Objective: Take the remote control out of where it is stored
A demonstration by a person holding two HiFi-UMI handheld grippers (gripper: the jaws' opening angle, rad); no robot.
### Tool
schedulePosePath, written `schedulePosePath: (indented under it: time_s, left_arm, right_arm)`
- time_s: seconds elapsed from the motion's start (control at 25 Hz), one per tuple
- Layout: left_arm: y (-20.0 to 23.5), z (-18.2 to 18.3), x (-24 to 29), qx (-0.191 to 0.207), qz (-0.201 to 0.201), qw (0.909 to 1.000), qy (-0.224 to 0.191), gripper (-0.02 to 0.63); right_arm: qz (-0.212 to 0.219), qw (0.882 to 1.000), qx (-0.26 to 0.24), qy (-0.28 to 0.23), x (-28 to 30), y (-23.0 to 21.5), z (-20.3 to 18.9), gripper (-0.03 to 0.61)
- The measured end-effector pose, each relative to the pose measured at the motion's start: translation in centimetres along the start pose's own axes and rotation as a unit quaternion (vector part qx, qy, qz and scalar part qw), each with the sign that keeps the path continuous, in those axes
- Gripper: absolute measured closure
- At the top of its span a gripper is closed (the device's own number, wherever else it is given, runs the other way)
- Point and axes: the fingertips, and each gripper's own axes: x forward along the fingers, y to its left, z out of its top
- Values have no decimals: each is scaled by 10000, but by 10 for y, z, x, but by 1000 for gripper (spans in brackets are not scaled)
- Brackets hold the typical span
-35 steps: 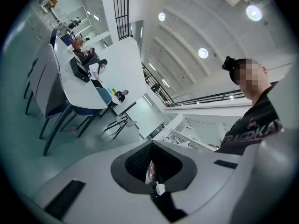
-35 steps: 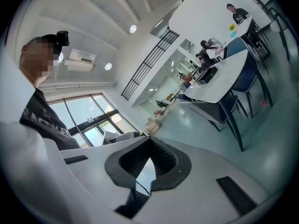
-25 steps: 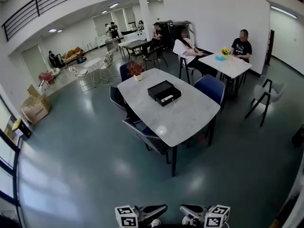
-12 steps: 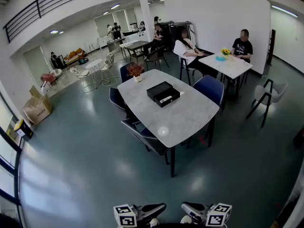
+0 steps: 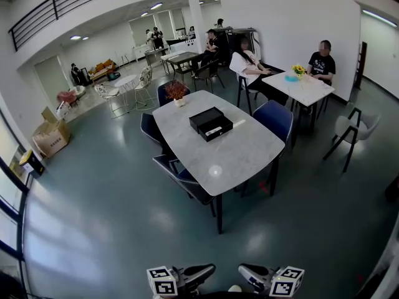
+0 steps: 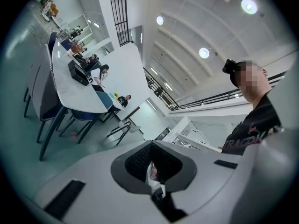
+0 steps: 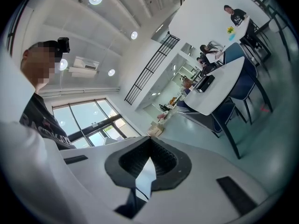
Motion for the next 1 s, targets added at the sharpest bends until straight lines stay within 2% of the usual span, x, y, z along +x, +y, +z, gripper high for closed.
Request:
schedulePosePath:
  time_s: [0.28,0.56,0.84,1.0]
  left_arm:
    - [-1,6,35,28,44,10000,31,609]
    - [16,18,54,-11,42,9999,125,609]
    - [41,35,74,-101,-189,9993,308,609]
    - [62,55,81,-80,-353,9986,389,609]
  right_arm:
    - [-7,9998,170,-120,-19,-23,25,569]
    - [-26,9995,230,-202,-14,-41,42,569]
    - [-357,9984,221,-381,-9,-71,61,569]
    - [-629,9970,38,-451,7,-88,75,569]
